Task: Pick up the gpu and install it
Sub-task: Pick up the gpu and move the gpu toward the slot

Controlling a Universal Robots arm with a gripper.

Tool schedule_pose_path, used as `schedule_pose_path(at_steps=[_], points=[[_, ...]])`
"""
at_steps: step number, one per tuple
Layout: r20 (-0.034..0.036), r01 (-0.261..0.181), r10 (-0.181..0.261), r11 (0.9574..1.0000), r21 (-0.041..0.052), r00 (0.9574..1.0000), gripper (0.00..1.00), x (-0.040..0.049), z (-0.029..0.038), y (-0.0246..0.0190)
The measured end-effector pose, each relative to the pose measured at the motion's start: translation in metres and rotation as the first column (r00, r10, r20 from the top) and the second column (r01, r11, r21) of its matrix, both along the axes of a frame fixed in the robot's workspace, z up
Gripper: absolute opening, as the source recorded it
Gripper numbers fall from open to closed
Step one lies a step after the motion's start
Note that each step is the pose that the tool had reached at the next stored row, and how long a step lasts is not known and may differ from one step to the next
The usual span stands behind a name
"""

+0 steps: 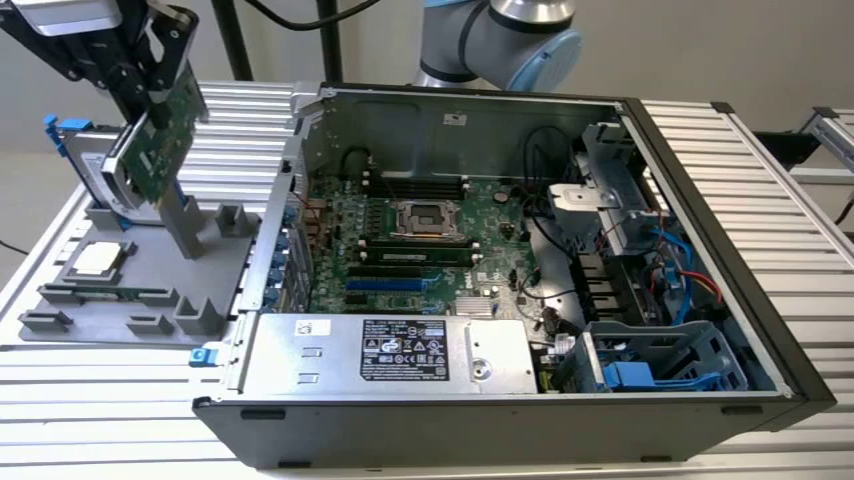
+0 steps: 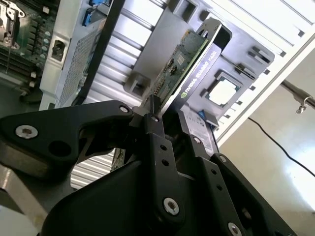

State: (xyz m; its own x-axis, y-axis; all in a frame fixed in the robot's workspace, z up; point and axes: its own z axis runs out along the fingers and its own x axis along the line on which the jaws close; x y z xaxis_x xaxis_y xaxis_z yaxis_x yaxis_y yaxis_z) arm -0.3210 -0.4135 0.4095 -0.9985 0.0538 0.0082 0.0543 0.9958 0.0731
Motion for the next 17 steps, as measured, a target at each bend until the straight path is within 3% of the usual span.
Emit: schedule_pose_path(at_steps=[11,17], points=[[0.0001,0.0,0.0,1.0,0.0002,1.0,0.0,0.0,0.0151,0.0],[0.0001,0.0,0.0,1.0,0.0002,1.0,0.0,0.0,0.0167,0.0]])
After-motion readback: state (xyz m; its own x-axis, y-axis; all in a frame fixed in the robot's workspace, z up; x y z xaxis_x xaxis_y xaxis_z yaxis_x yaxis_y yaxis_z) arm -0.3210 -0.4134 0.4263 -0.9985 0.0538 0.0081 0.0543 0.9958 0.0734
